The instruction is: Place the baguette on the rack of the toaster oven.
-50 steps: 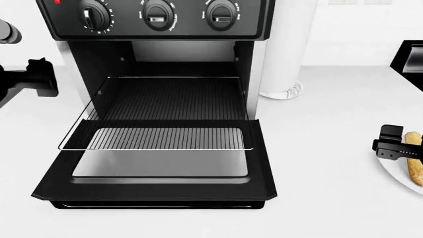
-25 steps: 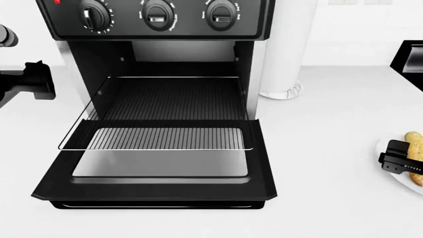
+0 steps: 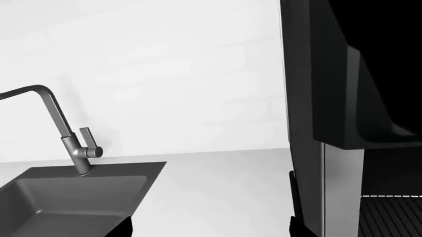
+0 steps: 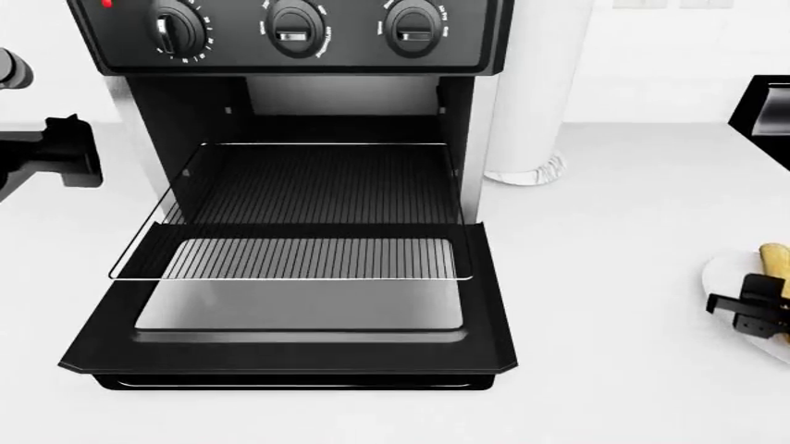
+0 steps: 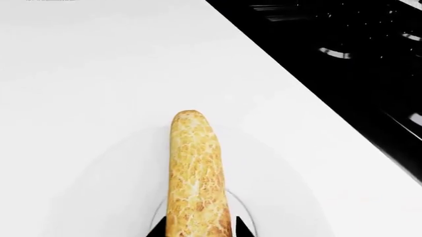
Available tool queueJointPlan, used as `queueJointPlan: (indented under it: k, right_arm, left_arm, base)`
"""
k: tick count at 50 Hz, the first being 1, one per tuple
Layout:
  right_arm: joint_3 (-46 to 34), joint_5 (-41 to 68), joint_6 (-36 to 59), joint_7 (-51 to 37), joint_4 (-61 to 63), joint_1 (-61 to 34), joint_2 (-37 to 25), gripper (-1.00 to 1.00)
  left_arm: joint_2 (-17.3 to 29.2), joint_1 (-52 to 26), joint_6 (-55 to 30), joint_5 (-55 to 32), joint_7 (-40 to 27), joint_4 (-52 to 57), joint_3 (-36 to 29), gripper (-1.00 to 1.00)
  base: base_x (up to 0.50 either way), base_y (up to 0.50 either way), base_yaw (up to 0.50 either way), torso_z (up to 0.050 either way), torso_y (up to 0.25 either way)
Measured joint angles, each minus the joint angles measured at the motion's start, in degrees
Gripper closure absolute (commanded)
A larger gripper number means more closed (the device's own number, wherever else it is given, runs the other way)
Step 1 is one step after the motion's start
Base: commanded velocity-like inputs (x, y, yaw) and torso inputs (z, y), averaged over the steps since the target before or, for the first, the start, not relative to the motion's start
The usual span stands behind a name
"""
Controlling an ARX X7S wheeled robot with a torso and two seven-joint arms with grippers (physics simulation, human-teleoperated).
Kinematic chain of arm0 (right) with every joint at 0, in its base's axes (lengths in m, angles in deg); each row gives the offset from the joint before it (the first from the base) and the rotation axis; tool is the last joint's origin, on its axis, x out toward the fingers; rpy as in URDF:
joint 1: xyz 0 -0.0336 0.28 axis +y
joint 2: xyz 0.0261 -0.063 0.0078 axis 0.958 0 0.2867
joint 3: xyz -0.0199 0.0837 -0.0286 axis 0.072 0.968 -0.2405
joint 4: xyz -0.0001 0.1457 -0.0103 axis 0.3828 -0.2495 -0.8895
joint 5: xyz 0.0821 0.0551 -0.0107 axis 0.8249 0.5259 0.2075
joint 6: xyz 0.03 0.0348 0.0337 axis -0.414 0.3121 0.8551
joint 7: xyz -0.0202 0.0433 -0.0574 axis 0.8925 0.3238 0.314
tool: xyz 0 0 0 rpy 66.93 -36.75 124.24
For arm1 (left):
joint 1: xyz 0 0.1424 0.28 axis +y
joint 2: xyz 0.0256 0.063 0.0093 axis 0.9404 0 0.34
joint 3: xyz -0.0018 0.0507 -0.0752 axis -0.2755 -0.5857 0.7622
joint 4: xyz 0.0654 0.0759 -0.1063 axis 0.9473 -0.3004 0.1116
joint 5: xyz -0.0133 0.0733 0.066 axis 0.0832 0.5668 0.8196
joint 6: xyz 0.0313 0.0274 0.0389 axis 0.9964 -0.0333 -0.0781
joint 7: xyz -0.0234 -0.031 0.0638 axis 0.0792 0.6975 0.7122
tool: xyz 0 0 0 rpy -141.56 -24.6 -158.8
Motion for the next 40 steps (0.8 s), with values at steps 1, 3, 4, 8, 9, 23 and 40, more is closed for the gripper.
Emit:
queueJointPlan:
  k: [1,3,4,8,9,23,40]
  right_arm:
    - [-0.14,0.05,0.11,0.00,0.03,-0.15,-0.10,1.00]
    - [-0.36,0.15,0.30,-0.04,0.14,-0.47,-0.29,1.00]
    - [-0.44,0.21,0.41,-0.09,0.23,-0.66,-0.39,1.00]
    - [-0.79,0.40,0.87,-0.36,0.61,-1.62,-0.78,1.00]
    - [-0.85,0.46,1.00,-0.45,0.73,-1.93,-0.88,1.00]
    - [-4.91,2.94,7.09,-2.27,5.14,-11.30,-2.97,1.00]
    - [-16.77,9.30,10.67,4.17,10.59,-23.73,-4.45,1.00]
  left_arm:
    - [0.01,0.00,0.03,0.00,-0.01,-0.03,-0.03,-1.00]
    - [0.01,-0.01,0.09,-0.01,-0.02,-0.10,-0.08,-1.00]
    - [0.01,-0.02,0.12,-0.01,-0.03,-0.14,-0.11,-1.00]
    - [0.02,-0.07,0.23,-0.02,-0.05,-0.29,-0.25,-1.00]
    - [0.02,-0.13,0.25,-0.03,-0.06,-0.35,-0.30,-1.00]
    - [0.06,-0.91,0.08,-0.20,-0.21,-0.48,-0.69,-1.00]
    - [0.16,-0.11,0.33,-0.47,-0.43,-0.41,-0.06,-1.00]
  base:
    - [0.00,0.00,0.00,0.000,0.010]
    - [0.00,0.00,0.00,0.000,0.000]
    - [0.00,0.00,0.00,0.000,0.000]
    - [0.00,0.00,0.00,0.000,0.000]
    - [0.00,0.00,0.00,0.000,0.000]
    - [0.00,0.00,0.00,0.000,0.000]
    - [0.00,0.00,0.00,0.000,0.000]
